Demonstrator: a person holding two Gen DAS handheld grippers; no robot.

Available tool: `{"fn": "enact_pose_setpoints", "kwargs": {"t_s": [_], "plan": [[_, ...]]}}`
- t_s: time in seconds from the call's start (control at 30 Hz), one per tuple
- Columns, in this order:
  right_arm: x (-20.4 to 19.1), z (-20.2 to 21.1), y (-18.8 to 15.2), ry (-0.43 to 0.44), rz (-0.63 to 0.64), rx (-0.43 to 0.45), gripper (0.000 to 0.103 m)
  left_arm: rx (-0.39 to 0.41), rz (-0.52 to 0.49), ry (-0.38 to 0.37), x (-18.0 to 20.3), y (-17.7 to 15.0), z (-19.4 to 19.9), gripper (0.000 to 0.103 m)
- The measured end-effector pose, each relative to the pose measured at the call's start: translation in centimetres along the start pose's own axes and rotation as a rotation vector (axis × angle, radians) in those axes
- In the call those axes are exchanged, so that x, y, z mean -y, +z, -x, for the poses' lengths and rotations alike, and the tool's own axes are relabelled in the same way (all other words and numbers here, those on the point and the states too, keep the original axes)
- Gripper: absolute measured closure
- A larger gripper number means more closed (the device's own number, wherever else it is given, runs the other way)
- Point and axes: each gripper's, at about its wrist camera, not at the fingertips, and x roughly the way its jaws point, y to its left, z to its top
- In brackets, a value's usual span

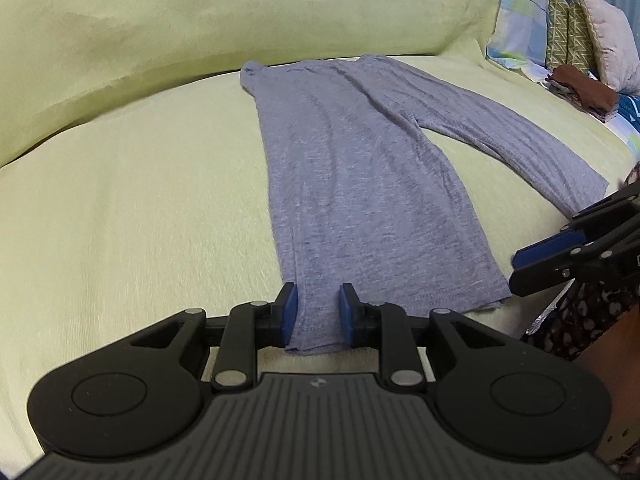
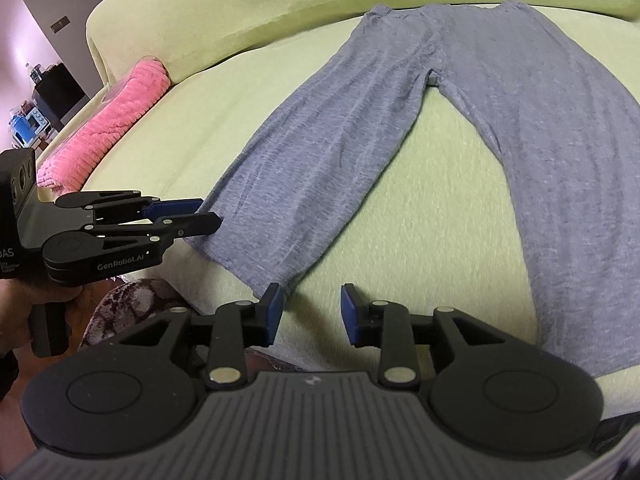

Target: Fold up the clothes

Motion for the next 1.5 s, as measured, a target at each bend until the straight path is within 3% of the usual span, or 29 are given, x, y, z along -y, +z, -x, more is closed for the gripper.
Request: {"fn": "enact_pose_setpoints", "kwargs": {"t_s": [0.13,0.27,0.43,0.63,0.67,0.73,0.77,0.8,0.9,0.97,1.03,1.1,1.17,1.33,1.4,1.5], "plan": [[-0.1,0.3,0.1,-0.014,-0.009,0.009,0.072,0.014,0.053,0.004,-1.1,0.0,0.8,0.066],[0.3,0.4,0.1,-0.022,-0.027,0.012,0.07,0.008,0.094,-0.005,-2.3,-0.4,1.1,0.065],[0.1,-0.3,0.2,0.049,-0.051,0.006,0.069,-0.031,0.108,-0.066,-2.9,-0.8,0.8,0.062],[-0.2,-1.9,0.8,0.101,-0.089,-0.008,0.07,-0.038,0.112,-0.082,-3.3,-0.9,0.5,0.06],[-0.1,-2.0,0.9,0.105,-0.096,-0.009,0.071,-0.039,0.109,-0.09,-3.3,-0.9,0.5,0.061],[0.1,-2.2,1.2,0.111,-0.102,-0.024,0.093,-0.04,0.106,-0.097,-3.3,-0.7,0.4,0.064],[0.1,-2.4,1.2,0.107,-0.1,-0.032,0.097,-0.039,0.101,-0.101,-3.2,-0.6,0.5,0.076],[0.1,-2.3,1.1,0.103,-0.099,-0.033,0.098,-0.038,0.096,-0.104,-3.1,-0.5,0.5,0.088],[0.0,-1.8,1.0,0.089,-0.077,-0.029,0.099,-0.051,0.023,-0.079,-1.7,-0.2,0.8,0.096],[-0.2,-1.2,1.1,0.076,-0.052,-0.029,0.1,-0.065,-0.031,-0.051,-0.8,-0.2,1.0,0.096],[-0.7,0.0,1.2,0.027,0.005,-0.022,0.1,-0.088,-0.154,0.017,1.1,-0.5,1.5,0.096],[-1.0,1.2,1.2,-0.009,0.056,-0.016,0.1,-0.089,-0.179,0.022,1.8,-0.8,1.8,0.096],[-0.9,1.6,1.1,-0.012,0.056,-0.027,0.1,-0.088,-0.171,0.018,1.8,-0.9,1.9,0.096],[-1.1,0.4,0.7,0.076,0.021,-0.059,0.099,-0.082,-0.055,-0.002,0.7,-0.9,1.8,0.094],[-1.3,0.0,0.6,0.075,0.026,-0.062,0.099,-0.074,-0.006,-0.014,0.1,-0.9,1.9,0.084],[-1.2,-0.1,0.6,0.057,0.033,-0.058,0.099,-0.06,0.065,-0.027,-0.7,-0.6,1.8,0.083]]}}
